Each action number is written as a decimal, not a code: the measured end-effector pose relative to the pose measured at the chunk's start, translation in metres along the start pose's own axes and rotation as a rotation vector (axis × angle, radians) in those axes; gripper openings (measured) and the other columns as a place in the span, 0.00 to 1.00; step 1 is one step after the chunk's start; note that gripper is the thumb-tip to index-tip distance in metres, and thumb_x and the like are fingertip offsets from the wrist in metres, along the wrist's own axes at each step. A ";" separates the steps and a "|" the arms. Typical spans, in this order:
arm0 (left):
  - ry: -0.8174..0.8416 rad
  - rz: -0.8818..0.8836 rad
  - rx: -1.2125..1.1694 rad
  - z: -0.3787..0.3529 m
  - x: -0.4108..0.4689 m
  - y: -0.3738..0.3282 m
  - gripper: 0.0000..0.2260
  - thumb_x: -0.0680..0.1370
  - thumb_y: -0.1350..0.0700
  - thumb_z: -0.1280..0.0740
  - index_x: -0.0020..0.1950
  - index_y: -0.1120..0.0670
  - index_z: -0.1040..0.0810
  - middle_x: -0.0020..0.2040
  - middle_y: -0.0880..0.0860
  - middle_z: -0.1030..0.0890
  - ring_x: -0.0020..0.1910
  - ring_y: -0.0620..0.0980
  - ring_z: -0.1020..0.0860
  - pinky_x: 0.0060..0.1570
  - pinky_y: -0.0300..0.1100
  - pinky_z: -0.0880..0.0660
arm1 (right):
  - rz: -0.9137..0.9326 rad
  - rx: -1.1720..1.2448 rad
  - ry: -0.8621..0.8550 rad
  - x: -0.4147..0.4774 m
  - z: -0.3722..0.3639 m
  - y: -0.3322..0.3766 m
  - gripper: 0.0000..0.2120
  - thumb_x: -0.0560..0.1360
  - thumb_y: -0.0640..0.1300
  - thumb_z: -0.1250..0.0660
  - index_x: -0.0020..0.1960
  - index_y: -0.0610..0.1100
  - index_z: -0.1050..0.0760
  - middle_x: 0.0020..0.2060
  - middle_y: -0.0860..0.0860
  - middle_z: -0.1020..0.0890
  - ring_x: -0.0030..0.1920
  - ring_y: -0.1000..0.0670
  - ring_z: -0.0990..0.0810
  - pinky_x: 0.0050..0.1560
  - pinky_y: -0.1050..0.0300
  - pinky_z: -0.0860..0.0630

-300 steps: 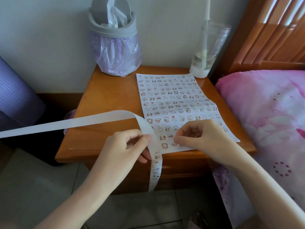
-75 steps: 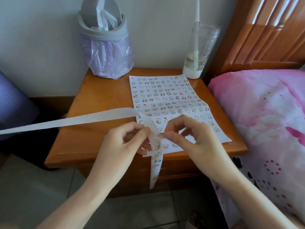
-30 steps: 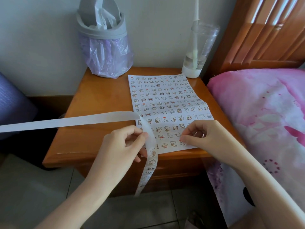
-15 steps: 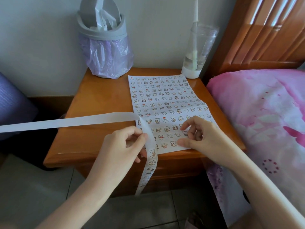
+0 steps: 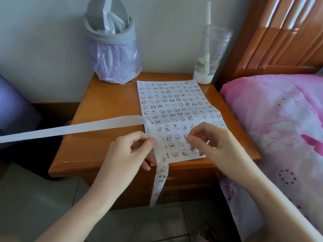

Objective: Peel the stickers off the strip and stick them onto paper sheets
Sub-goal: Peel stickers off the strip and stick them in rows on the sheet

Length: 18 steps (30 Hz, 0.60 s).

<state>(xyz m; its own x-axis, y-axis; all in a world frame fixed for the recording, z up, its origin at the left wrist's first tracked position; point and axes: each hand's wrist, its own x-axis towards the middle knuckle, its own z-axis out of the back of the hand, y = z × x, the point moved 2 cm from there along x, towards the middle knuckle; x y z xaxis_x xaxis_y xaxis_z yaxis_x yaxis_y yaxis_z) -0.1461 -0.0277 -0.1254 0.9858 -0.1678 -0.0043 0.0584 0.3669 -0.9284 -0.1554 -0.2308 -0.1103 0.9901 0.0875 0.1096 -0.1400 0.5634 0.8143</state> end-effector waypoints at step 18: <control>0.055 -0.005 -0.322 -0.007 -0.010 -0.018 0.14 0.72 0.47 0.38 0.44 0.53 0.18 0.38 0.50 0.15 0.36 0.48 0.17 0.37 0.37 0.20 | 0.062 0.230 0.056 -0.009 -0.017 0.022 0.06 0.71 0.41 0.28 0.47 0.49 0.18 0.37 0.55 0.17 0.34 0.58 0.23 0.34 0.67 0.28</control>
<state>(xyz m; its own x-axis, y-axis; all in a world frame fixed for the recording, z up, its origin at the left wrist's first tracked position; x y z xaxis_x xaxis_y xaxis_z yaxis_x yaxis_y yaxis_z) -0.1583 -0.0394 -0.1114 0.9753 -0.2208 -0.0115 0.0016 0.0593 -0.9982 -0.1678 -0.2053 -0.1030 0.9767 0.1650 0.1371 -0.1884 0.3545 0.9159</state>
